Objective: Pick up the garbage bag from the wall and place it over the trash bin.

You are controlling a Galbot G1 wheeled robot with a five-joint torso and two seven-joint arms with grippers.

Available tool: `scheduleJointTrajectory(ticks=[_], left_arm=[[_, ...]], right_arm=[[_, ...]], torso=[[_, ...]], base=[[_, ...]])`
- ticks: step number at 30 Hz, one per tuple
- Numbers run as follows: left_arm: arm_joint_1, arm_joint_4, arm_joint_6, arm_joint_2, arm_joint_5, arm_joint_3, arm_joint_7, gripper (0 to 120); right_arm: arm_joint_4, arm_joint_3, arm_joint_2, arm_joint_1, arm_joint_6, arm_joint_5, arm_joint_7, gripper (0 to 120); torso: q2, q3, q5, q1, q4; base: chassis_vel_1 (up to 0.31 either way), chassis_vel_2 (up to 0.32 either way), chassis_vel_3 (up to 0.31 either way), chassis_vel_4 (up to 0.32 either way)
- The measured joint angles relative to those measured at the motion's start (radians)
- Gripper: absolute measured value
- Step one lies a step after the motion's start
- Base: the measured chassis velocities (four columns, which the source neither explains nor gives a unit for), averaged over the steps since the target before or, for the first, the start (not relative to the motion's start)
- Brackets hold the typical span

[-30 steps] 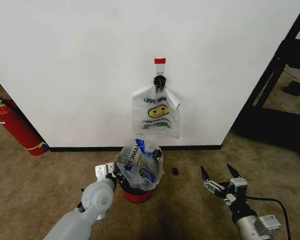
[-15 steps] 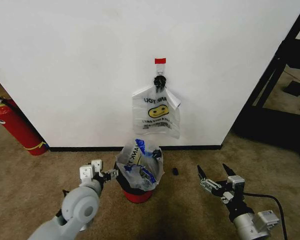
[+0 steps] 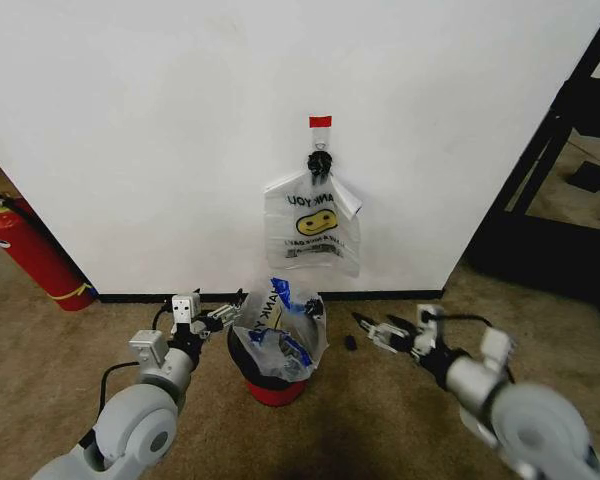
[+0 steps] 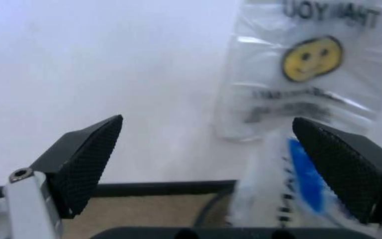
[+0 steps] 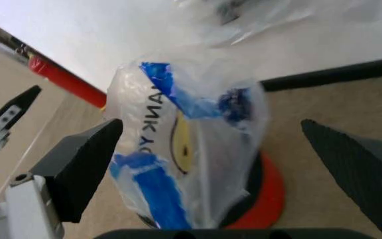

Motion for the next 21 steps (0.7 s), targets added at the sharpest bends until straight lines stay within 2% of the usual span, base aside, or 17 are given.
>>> scheduleJointTrajectory(ticks=[3, 4, 10, 14, 21], left_arm=[[0.030, 0.000, -0.003, 0.002, 0.012, -0.031, 0.000, 100], [0.052, 0.000, -0.007, -0.004, 0.027, -0.040, 0.000, 100], [0.084, 0.011, -0.024, -0.030, 0.069, -0.040, -0.003, 100], [0.068, 0.015, -0.027, -0.041, 0.079, -0.022, -0.005, 100], [0.047, 0.023, -0.026, -0.042, 0.080, -0.001, -0.007, 100]], right_arm=[[-0.052, -0.078, 0.068, 0.098, -0.067, 0.025, 0.082, 100], [-0.076, -0.110, 0.118, 0.133, -0.120, 0.037, 0.136, 100], [-0.139, -0.197, 0.219, 0.197, -0.190, 0.044, 0.275, 100], [-0.148, -0.213, 0.239, 0.201, -0.197, 0.042, 0.351, 100], [-0.156, -0.206, 0.249, 0.191, -0.198, 0.026, 0.371, 100]], torso=[[0.000, 0.000, 0.0000, 0.000, 0.0002], [0.000, 0.000, 0.0000, 0.000, 0.0002], [0.000, 0.000, -0.0002, 0.000, -0.0001], [0.000, 0.000, -0.0003, 0.000, -0.0004], [0.000, 0.000, -0.0003, 0.000, -0.0003]], base=[[0.000, 0.000, 0.000, 0.000], [0.000, 0.000, 0.000, 0.000], [0.000, 0.000, 0.000, 0.000], [0.000, 0.000, 0.000, 0.000], [0.000, 0.000, 0.000, 0.000]])
